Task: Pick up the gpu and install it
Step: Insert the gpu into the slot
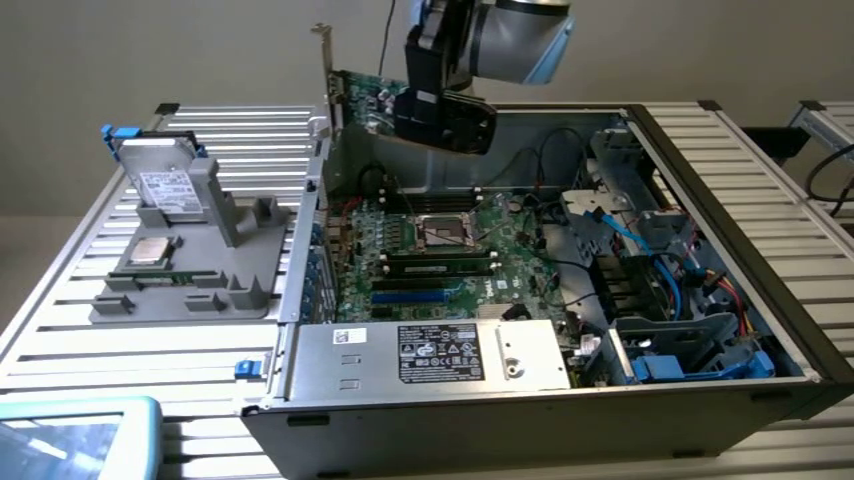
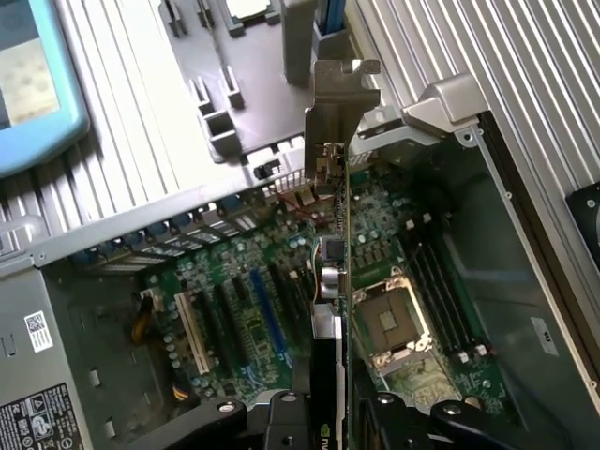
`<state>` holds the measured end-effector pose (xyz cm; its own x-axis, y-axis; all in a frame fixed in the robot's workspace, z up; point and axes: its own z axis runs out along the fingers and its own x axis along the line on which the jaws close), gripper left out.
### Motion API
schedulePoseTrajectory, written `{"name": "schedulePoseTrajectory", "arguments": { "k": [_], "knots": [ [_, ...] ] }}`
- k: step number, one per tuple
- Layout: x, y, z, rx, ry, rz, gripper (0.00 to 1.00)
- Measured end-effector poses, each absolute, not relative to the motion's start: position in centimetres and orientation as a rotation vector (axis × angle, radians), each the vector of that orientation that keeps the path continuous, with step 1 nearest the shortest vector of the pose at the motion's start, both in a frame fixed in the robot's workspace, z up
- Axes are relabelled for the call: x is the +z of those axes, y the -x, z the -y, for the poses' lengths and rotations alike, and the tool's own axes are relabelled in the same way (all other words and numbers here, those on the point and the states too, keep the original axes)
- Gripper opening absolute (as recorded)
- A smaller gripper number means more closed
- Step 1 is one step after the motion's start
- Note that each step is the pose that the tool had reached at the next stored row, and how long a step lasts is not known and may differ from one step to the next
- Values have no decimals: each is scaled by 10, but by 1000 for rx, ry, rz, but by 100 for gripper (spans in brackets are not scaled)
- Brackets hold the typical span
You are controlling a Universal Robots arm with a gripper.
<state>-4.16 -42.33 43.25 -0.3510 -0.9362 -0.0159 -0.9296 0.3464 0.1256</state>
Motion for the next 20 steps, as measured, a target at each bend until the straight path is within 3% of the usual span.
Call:
{"name": "schedulePoseTrajectory", "arguments": {
  "k": [20],
  "knots": [
    [432,42,423,-115,-2111,2276,27]
  ]
}}
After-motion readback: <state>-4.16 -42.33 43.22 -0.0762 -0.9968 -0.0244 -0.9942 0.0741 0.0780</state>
